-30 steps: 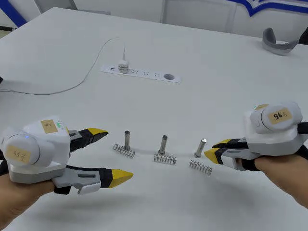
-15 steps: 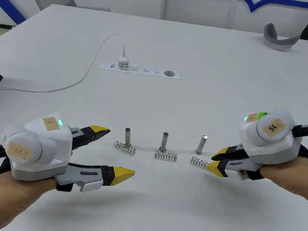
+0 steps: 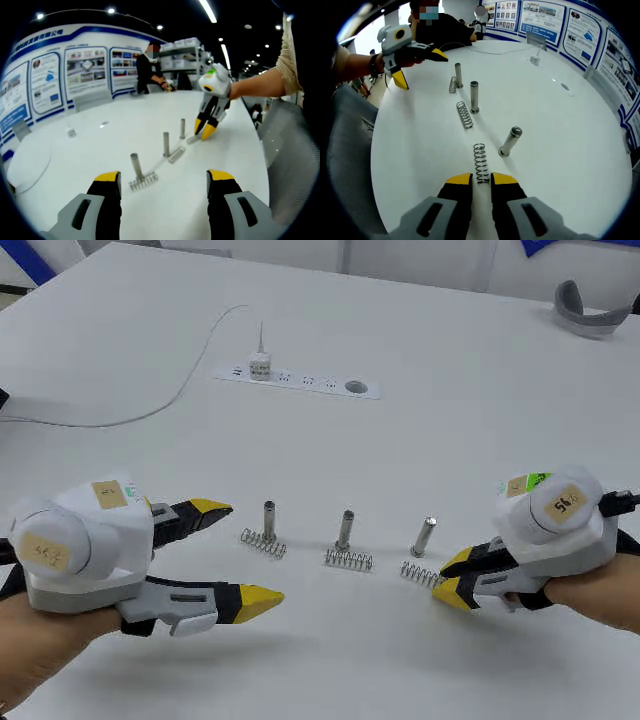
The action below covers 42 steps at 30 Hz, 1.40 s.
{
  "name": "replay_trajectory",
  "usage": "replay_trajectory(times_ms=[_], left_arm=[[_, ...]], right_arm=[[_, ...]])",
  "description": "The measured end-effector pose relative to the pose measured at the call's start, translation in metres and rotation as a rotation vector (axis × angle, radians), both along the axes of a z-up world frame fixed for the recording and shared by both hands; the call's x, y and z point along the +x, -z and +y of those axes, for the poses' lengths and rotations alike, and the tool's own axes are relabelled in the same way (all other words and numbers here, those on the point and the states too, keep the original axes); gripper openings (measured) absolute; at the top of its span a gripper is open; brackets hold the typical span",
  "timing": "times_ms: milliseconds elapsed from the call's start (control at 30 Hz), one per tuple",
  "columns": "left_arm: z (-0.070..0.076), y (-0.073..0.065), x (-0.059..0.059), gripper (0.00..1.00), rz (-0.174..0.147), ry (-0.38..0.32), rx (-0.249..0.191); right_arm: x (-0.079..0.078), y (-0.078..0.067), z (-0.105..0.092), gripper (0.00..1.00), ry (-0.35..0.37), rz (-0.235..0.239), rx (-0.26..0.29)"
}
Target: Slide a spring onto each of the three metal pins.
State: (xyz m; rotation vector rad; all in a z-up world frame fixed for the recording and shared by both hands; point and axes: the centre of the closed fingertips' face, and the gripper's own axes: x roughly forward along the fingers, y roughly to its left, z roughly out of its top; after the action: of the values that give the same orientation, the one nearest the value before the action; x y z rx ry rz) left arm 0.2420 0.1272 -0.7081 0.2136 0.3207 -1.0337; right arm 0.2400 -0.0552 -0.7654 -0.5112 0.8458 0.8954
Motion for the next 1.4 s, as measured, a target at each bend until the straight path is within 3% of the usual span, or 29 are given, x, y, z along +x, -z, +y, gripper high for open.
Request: replay_trajectory(times_ms=[233, 1000, 1400], left_arm=[[-0.001, 0.001, 0.0, 0.71, 0.005, 0.006, -0.002], [0.0, 0.003, -0.001, 0.7, 0.009, 0.009, -0.007], [-0.004, 0.007, -0.01, 0.7, 0.018, 0.027, 0.003]], right_arm=[[0.001, -0.002, 0.001, 0.16, 0.019, 0.023, 0.039], [-0.001, 0.004, 0.002, 0.12, 0.022, 0.054, 0.034], [-0.006, -0.01, 0.008, 0.11, 0.018, 0.037, 0.052]])
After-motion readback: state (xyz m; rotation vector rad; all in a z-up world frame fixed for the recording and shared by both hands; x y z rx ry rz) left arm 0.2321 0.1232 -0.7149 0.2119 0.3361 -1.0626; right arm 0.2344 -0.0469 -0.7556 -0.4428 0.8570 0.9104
